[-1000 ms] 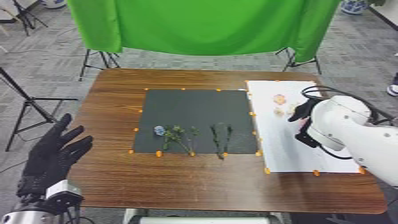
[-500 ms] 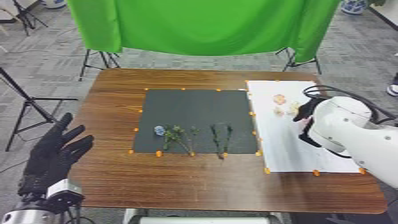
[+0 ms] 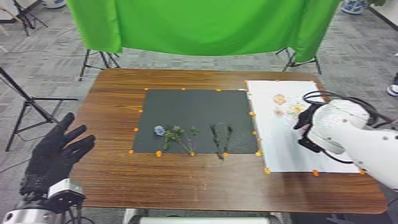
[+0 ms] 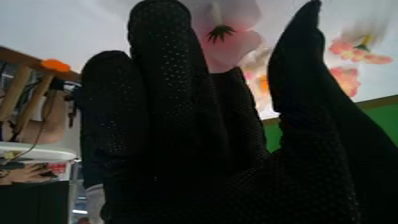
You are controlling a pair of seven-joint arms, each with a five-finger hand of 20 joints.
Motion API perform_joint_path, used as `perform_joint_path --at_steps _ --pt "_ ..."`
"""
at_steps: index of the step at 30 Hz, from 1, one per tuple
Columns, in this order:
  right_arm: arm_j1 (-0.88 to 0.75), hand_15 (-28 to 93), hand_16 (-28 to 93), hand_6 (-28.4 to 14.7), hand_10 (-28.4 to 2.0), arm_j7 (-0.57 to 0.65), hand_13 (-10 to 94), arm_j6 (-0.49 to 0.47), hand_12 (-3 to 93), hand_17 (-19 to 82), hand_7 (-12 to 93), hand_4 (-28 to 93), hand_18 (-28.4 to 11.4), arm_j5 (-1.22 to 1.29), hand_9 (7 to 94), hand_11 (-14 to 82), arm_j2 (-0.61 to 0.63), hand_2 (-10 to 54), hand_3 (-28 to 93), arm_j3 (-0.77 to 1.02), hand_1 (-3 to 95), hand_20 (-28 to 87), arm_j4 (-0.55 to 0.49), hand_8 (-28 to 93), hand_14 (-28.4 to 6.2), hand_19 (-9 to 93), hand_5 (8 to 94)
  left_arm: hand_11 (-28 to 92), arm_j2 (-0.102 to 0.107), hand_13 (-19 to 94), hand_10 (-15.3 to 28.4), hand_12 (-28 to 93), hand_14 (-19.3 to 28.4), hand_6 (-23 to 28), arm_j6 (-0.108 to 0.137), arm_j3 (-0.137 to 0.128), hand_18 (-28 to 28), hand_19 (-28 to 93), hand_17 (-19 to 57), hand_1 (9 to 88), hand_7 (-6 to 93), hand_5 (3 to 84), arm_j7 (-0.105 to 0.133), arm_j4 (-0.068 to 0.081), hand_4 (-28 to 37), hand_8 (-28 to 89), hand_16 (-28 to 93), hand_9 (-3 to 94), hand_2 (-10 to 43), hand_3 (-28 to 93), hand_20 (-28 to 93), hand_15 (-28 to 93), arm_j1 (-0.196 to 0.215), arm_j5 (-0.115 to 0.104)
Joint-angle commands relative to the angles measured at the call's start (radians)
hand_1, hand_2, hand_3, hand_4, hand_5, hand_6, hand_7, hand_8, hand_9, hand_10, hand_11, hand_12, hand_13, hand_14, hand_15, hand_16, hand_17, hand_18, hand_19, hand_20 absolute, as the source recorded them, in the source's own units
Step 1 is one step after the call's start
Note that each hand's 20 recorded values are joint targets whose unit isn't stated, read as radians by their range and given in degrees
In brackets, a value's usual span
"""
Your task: Arrange flowers
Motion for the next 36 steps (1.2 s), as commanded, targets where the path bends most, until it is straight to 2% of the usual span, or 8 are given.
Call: perform_joint_path --at_steps 1,7,13,14,24,29,30,36 --pt "0.0 47 12 -3.3 -16.9 -0.015 82 0.065 13.5 62 16 -23 -10.2 -0.039 72.4 14.2 -0.008 -5.2 75 -0.051 46.7 -20 0.007 -10 -11.0 93 62.2 23 -0.026 20 18.0 12 28.0 6.8 -0.006 -0.005 28.4 58 -5.9 30.4 7.4 29.8 -0.028 0.001 -19.6 -7 -12 25.0 7.5 62 -8 57 -0.005 0.018" --pt "0.016 44 15 -3.4 -11.7 -0.019 85 0.129 20.1 62 21 -26 -8.8 -0.084 78.5 9.3 -0.003 -9.2 71 -0.116 57.9 -18 0.014 5 -8.1 93 68.8 23 -0.034 20 18.0 11 27.9 6.7 -0.01 -0.009 28.4 58 -5.9 30.4 7.5 29.8 -0.04 0.0 -19.6 -7 -12 25.0 7.5 62 -8 57 -0.008 0.021" --pt "0.046 43 18 -1.2 -8.4 -0.042 87 0.164 27.8 63 25 -28 -7.8 -0.123 88.1 5.2 0.001 -9.1 70 -0.155 62.6 -12 0.007 8 -5.8 93 74.8 23 -0.019 20 18.1 11 27.9 6.7 0.001 -0.005 28.4 58 -5.9 30.4 7.5 29.8 -0.009 -0.002 -19.7 -7 -12 25.0 7.5 63 -8 57 0.005 0.004" --pt "0.039 42 19 -1.0 -8.4 -0.045 87 0.169 28.2 62 25 -28 -7.8 -0.132 88.8 4.9 0.006 -9.3 71 -0.146 62.8 -11 -0.004 8 -5.5 93 75.3 23 -0.036 20 18.1 11 27.9 6.7 -0.008 -0.008 28.4 58 -5.9 30.4 7.5 29.8 -0.033 -0.002 -19.6 -7 -12 25.0 7.5 63 -8 57 -0.002 0.021" --pt "0.102 41 23 -1.9 -8.5 -0.127 88 0.175 29.1 62 24 -28 -8.4 -0.213 91.1 5.1 -0.013 -9.5 73 -0.102 63.2 -6 -0.122 9 -4.3 93 79.0 23 0.037 20 18.1 11 27.9 6.7 0.033 -0.031 28.4 58 -5.9 30.4 7.6 29.9 0.069 -0.014 -19.6 -7 -12 25.0 7.6 62 -8 57 0.068 -0.051" --pt "0.178 41 24 -1.9 -8.8 -0.201 88 0.154 29.4 62 23 -28 -8.7 -0.21 91.5 5.2 -0.094 -9.5 74 -0.133 63.1 -4 -0.172 10 -4.1 93 79.4 23 0.034 20 18.1 11 27.9 6.7 0.041 -0.056 28.4 58 -5.8 30.2 7.5 29.9 0.089 -0.02 -19.6 -7 -12 25.0 7.6 63 -8 57 0.102 -0.061" --pt "0.19 41 24 -1.9 -8.8 -0.205 88 0.151 29.5 62 23 -28 -8.7 -0.207 91.5 5.2 -0.122 -9.5 74 -0.14 63.1 -4 -0.178 10 -4.1 93 79.5 23 0.018 20 18.1 11 27.9 6.7 0.036 -0.061 28.4 58 -5.8 30.2 7.6 29.9 0.068 -0.021 -19.6 -7 -12 25.0 7.6 63 -8 57 0.097 -0.049" --pt "0.309 41 24 -1.8 -9.0 -0.266 88 0.12 29.5 61 23 -27 -9.0 -0.206 91.7 5.2 -0.337 -9.5 74 -0.26 62.7 -2 -0.132 10 -4.1 93 79.6 23 0.028 20 18.0 11 27.9 6.7 0.053 -0.08 28.4 58 -5.9 30.2 7.5 29.8 0.1 -0.026 -19.6 -7 -12 24.9 7.5 63 -8 57 0.129 -0.07"
